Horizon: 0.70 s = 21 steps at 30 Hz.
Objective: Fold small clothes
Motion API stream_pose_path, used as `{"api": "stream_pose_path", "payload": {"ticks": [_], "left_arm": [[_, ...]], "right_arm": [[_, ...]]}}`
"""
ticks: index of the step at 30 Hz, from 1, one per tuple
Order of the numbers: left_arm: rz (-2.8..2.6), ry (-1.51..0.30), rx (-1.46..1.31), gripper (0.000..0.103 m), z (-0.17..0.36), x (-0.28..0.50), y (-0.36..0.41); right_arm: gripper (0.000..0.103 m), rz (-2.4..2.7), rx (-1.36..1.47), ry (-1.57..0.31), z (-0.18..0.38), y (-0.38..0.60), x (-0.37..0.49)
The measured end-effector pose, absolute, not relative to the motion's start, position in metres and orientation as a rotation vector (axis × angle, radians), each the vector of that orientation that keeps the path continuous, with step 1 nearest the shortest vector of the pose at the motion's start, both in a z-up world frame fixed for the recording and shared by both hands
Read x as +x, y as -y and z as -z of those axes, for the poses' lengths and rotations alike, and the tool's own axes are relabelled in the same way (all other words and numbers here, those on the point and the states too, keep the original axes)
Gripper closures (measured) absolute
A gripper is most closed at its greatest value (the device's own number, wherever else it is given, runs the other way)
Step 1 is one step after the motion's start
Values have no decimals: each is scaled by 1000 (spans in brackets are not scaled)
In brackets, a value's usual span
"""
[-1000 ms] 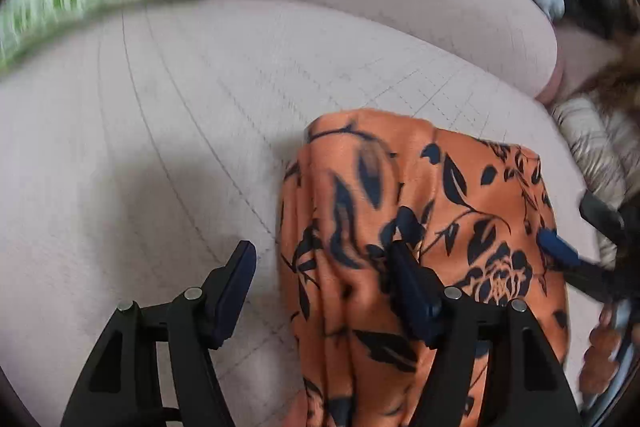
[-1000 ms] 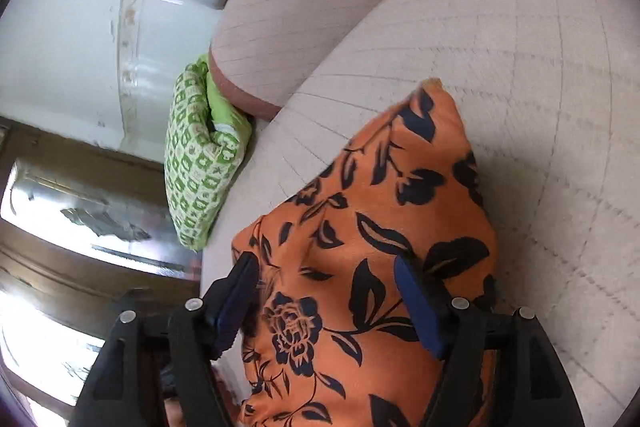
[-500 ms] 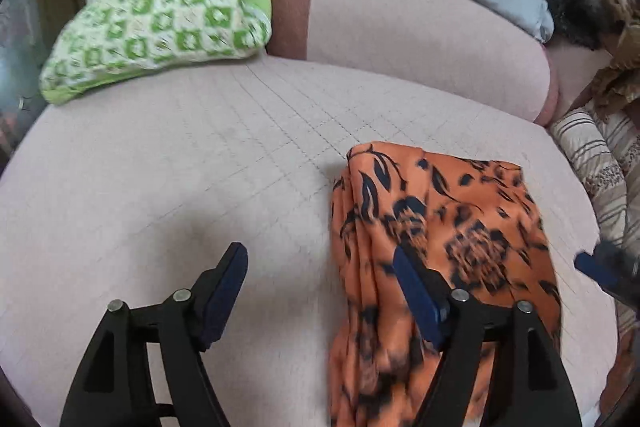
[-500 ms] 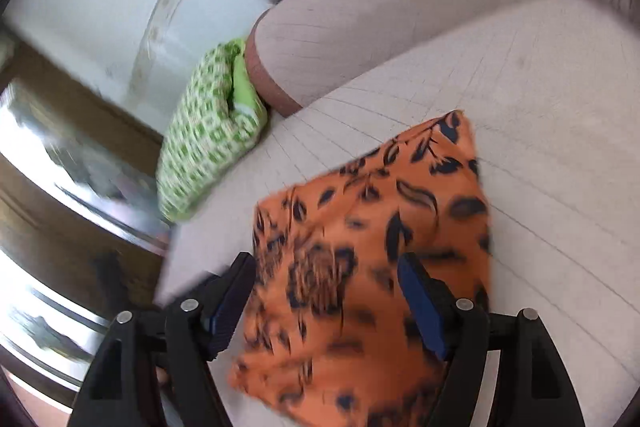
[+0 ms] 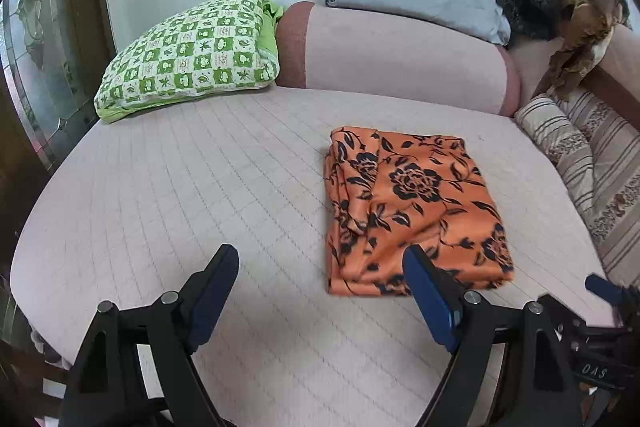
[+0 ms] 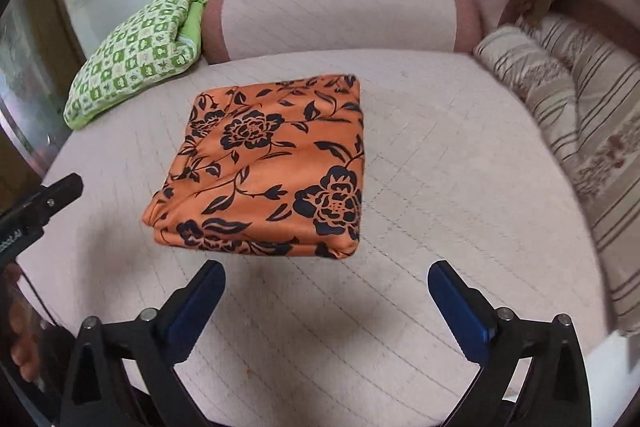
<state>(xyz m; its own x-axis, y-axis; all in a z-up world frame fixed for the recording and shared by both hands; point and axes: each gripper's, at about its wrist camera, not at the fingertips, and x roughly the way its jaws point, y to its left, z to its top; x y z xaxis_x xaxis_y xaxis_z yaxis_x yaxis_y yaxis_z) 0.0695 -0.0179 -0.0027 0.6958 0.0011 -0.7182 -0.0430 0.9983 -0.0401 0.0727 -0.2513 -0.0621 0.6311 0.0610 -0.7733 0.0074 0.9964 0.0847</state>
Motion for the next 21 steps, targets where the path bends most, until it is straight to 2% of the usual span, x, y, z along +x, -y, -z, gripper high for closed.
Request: {"api": "stream_pose_path", "payload": {"ticks": [3,7,21], "left_arm": [[-35,-791,-74,17,-5,53,16],[-14,-782,-92,7,-13,39,17],[-22,-746,-28,5,-24,25,28]], "right_arm": [[1,-20,56,-854,45,247,60],[1,-17,22,-821,26,245,49],[1,-13,-4,-794,9,244,41]]}}
